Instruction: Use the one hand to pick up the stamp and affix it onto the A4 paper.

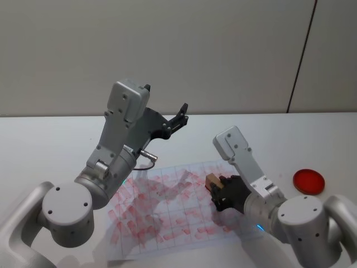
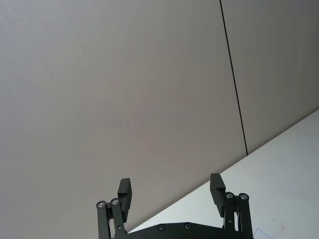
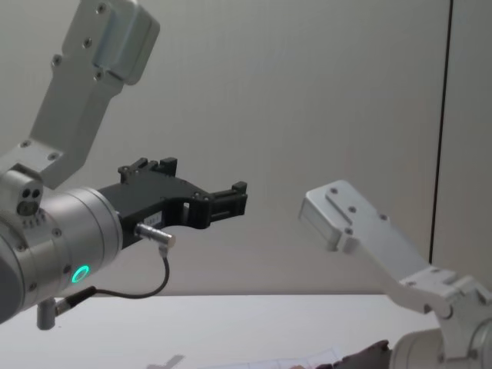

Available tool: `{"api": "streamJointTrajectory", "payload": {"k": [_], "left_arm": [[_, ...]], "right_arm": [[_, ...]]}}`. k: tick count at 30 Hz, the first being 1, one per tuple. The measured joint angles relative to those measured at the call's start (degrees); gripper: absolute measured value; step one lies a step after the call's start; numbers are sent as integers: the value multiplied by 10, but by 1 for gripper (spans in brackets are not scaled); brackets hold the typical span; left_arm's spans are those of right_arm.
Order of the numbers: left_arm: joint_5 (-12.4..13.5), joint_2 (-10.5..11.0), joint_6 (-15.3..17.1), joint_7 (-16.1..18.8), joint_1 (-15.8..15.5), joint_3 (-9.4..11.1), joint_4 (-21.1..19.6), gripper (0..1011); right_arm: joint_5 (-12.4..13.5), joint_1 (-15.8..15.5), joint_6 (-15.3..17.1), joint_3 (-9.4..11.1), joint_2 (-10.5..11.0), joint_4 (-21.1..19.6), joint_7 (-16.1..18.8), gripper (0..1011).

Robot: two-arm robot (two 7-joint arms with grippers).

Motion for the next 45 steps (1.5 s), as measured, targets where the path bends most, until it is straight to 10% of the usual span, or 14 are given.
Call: {"api": "streamJointTrajectory", "payload": {"k": [30,45], "left_arm": [[0,0,0,0,0,0,0,1001],[0,0,0,0,0,0,0,1001]], "right_arm": [[7,15,-13,3,-14,44,17,221],[50,5,-13,26,-5,-7,-9,221]]}}
